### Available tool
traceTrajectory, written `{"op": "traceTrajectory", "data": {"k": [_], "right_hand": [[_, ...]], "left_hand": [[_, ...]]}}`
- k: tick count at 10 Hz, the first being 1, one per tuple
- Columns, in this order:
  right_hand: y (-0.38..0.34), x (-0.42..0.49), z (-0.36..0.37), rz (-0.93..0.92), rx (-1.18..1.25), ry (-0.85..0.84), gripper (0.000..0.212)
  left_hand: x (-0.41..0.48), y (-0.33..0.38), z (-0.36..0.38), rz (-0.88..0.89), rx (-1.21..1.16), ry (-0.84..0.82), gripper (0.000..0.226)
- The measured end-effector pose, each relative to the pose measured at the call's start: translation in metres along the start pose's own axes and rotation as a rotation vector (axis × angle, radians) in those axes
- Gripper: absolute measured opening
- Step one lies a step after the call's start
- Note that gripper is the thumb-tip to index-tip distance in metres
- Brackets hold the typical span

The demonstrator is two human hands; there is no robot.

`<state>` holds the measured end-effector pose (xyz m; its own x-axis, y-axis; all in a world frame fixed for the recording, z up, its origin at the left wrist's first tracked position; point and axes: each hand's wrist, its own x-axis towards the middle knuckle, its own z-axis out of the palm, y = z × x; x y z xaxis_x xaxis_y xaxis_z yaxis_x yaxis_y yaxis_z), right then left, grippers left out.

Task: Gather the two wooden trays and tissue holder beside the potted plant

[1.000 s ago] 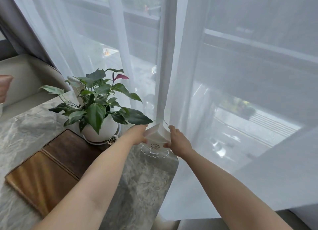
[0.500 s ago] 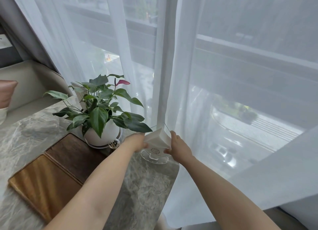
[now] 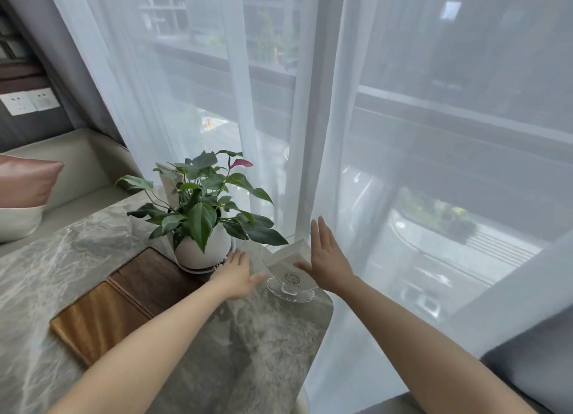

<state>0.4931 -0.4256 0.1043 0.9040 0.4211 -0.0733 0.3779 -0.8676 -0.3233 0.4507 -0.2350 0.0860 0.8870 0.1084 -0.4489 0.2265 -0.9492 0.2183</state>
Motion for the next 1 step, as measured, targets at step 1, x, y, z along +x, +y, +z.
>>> {"op": "traceTrajectory", "data": {"k": [1], "right_hand": [[-0.0148,0.0008,-0.0091,-0.079,-0.048,0.078,0.104]], "left_hand": [[-0.0213,-0.0048,-0.0145,0.025,-0.068,0.103,0.070]]}}
